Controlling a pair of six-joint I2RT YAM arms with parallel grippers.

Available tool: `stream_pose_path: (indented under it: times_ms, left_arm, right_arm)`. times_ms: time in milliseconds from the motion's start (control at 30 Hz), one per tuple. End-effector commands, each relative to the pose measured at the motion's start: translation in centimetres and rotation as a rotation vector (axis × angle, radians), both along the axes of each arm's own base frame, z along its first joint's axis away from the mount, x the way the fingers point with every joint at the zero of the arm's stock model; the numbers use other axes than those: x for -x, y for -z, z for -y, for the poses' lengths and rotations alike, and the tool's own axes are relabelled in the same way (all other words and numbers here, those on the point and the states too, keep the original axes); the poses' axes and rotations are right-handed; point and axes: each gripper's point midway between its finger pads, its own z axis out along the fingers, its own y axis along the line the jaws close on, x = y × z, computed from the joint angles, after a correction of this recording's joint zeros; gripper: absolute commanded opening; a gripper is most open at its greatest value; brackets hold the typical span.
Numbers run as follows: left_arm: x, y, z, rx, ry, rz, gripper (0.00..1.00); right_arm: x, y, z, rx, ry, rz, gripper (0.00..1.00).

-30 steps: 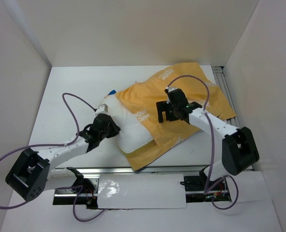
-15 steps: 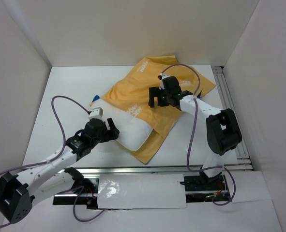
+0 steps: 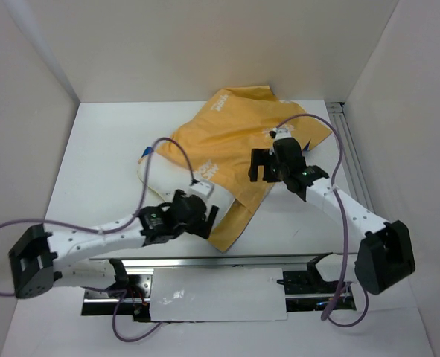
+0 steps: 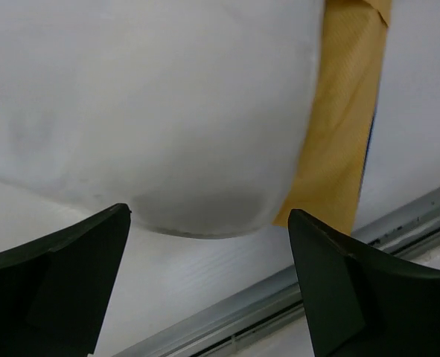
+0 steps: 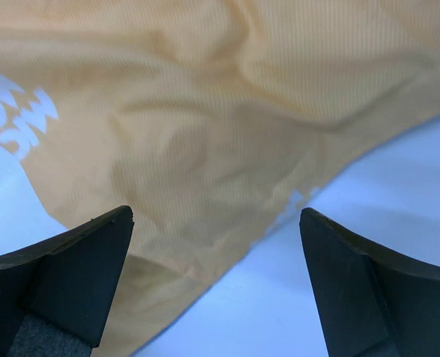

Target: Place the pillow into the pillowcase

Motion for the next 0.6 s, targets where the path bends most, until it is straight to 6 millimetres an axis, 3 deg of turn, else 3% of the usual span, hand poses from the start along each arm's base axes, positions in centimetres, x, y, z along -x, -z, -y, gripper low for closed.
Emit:
stream_pose_path:
  times_ms: [0, 33, 167, 267, 367, 467, 500, 533, 567]
  left_arm:
    - [0.5, -0.1, 2.5, -0.206, 0.097, 0.093, 1.0]
    - [0.4, 0.2, 2.5, -0.25, 0.091, 0.111, 1.0]
    - [0.4, 2.6, 3.7, -0.346, 0.14, 0.098, 1.0]
    - [-0.1, 4.1, 3.8, -0.404, 0.135, 0.1, 1.0]
    - [-0.2, 4.7, 3.7, -0.405, 0.099, 0.093, 0.99]
    - [-0.5, 4.9, 4.7, -0.36, 0.102, 0.104, 0.74]
    - [-1.2, 5.1, 4.2, -0.354, 0.075, 0.103, 0.64]
    - [-1.6, 5.0, 4.3, -0.334, 0.055, 0.104, 0.24]
    - [-2.1, 4.8, 4.1, -0.308, 0.007, 0.108, 0.04]
  right_arm:
    - [3.3, 0.7, 1.2, 0.004, -0.003, -0.031, 1.0]
    - [4.6, 2.4, 1.6, 0.014, -0.011, -0.07, 1.0]
    - [8.5, 4.3, 0.9, -0.007, -0.111, -0.112, 1.0]
    - [9.6, 4.2, -1.5, -0.048, -0.206, -0.094, 1.0]
    - [9.6, 4.5, -2.3, 0.004, -0.222, -0.065, 1.0]
    - [8.9, 5.4, -2.3, 0.106, -0.193, -0.053, 1.0]
    - [9.1, 6.5, -2.4, 0.139, -0.193, -0.077, 1.0]
    - [8.9, 6.7, -2.8, 0.146, -0.197, -0.069, 1.0]
    - [8.7, 6.9, -3.3, 0.168, -0.206, -0.048, 1.0]
